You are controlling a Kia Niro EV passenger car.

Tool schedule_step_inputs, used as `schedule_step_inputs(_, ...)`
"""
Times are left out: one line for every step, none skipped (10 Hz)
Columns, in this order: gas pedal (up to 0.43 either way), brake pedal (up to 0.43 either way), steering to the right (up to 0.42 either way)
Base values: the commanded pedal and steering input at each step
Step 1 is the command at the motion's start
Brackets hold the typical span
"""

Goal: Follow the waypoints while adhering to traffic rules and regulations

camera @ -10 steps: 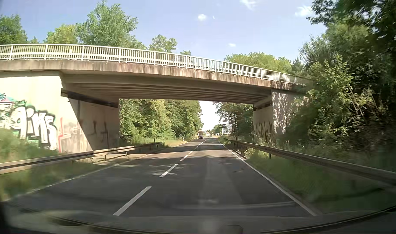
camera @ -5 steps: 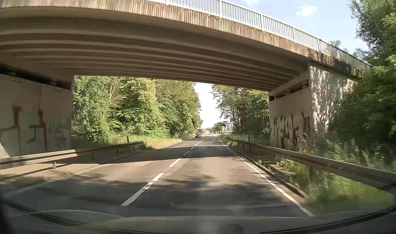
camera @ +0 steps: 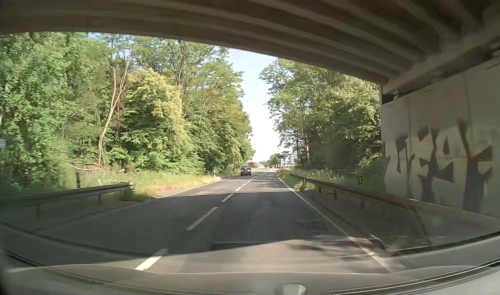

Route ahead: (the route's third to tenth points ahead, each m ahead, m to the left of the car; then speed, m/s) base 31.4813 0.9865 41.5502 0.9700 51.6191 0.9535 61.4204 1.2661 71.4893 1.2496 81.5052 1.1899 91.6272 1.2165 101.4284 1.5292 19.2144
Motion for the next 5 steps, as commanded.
schedule_step_inputs(0.02,0.03,0.002)
schedule_step_inputs(0.02,0.03,0.002)
schedule_step_inputs(0.02,0.03,0.002)
schedule_step_inputs(0.02,0.03,0.002)
schedule_step_inputs(0.02,0.03,0.002)
